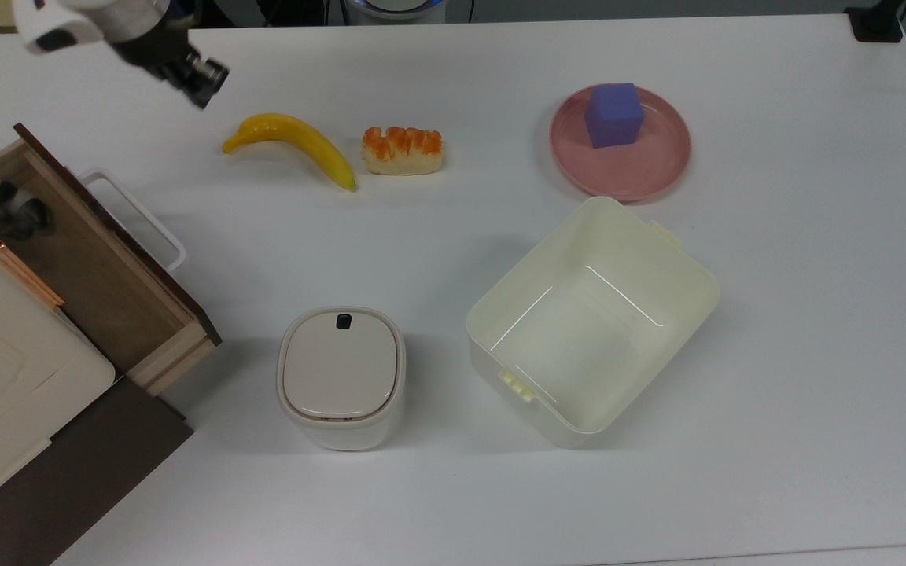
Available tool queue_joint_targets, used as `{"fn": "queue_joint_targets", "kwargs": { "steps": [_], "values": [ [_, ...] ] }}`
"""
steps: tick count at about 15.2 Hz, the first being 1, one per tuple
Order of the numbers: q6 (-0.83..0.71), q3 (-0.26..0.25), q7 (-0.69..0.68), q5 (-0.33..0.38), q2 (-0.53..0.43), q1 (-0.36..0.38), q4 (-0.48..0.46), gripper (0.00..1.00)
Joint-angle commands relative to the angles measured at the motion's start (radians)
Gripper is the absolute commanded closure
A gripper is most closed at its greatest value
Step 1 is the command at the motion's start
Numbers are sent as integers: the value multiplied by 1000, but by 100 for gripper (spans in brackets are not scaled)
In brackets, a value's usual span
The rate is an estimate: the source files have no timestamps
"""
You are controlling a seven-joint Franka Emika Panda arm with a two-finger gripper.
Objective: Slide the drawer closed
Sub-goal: 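Move the gripper over to the open drawer's front panel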
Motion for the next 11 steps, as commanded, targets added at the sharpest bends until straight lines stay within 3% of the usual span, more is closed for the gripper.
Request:
{"fn": "queue_joint_targets", "kwargs": {
  "steps": [1, 5, 11],
  "values": [
    [149, -5, -62, 1, 74, -45, -11, 100],
    [276, 2, -171, 9, 117, -84, -14, 100],
    [563, 12, 2, 4, 178, -79, -15, 100]
  ]
}}
